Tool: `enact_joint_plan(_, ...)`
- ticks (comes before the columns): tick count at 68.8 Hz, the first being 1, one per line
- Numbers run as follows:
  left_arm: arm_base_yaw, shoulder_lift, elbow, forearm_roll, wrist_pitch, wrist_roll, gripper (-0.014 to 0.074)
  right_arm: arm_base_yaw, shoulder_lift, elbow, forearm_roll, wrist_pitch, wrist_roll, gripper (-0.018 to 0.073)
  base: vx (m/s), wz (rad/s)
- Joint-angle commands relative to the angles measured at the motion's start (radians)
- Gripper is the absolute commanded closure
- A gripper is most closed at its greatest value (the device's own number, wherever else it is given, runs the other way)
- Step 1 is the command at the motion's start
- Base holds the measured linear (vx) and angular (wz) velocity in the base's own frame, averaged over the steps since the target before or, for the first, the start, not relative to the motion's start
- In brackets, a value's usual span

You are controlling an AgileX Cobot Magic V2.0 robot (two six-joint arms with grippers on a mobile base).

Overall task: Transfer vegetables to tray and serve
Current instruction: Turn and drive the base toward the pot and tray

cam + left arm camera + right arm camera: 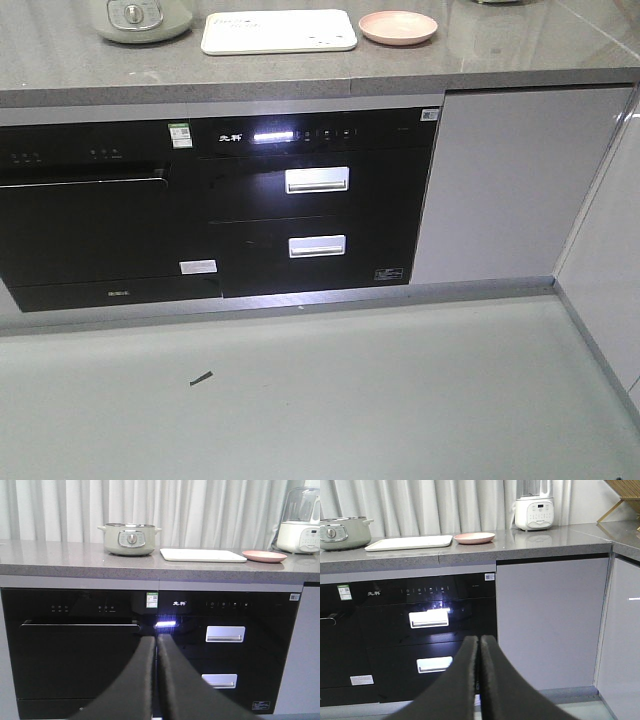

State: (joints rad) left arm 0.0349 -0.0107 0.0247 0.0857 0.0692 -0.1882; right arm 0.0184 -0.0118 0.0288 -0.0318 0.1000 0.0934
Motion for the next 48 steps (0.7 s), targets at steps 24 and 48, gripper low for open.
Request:
enact_joint_plan(24,-0.001,-0.016,0.011,-0.002,-0.078,0.000,0.0603,-0.008,-0.001,0.004,-0.004,-0.080,-0.008,0.0560,0.05,-0.05)
enact_joint_plan(48,-0.001,-0.016,0.011,-0.002,-0.078,0.000,0.0603,-0.008,-0.001,0.004,-0.004,-0.079,-0.008,0.0560,0.07,-0.02)
